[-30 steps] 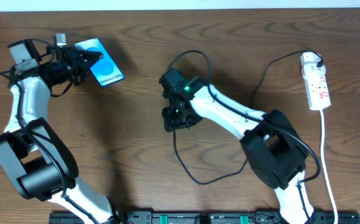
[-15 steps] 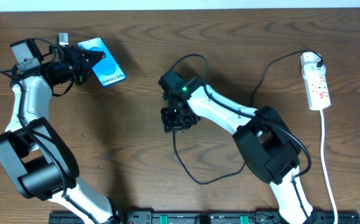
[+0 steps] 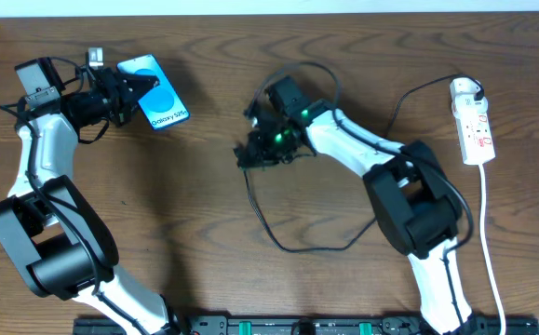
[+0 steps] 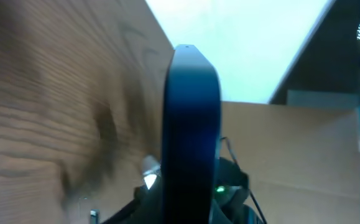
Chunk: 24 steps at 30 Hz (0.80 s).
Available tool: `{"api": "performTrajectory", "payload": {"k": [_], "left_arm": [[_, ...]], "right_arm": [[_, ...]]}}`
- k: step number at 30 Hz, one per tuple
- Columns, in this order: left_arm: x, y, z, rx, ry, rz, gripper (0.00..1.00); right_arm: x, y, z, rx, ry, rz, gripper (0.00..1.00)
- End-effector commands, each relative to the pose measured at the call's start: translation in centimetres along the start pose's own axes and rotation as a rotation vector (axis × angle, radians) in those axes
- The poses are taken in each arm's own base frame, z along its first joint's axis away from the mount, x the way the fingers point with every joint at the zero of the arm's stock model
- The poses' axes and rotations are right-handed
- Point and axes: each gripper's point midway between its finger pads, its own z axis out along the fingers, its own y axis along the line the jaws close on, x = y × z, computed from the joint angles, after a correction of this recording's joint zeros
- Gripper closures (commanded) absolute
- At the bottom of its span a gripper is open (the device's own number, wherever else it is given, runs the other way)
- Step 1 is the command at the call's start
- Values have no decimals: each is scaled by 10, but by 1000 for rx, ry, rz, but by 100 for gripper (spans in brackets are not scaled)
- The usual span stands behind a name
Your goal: Plug charger to phone and switch on socket
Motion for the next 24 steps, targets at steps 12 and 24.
{"api": "performTrajectory", "payload": {"k": [12, 24], "left_arm": [[-6, -107, 30, 224, 60, 130, 93], [6, -120, 55, 237, 80, 157, 93]], "right_arm": [[-22, 134, -72, -340, -96, -132, 99], [-35, 141, -80, -361, -156, -210, 99]]}}
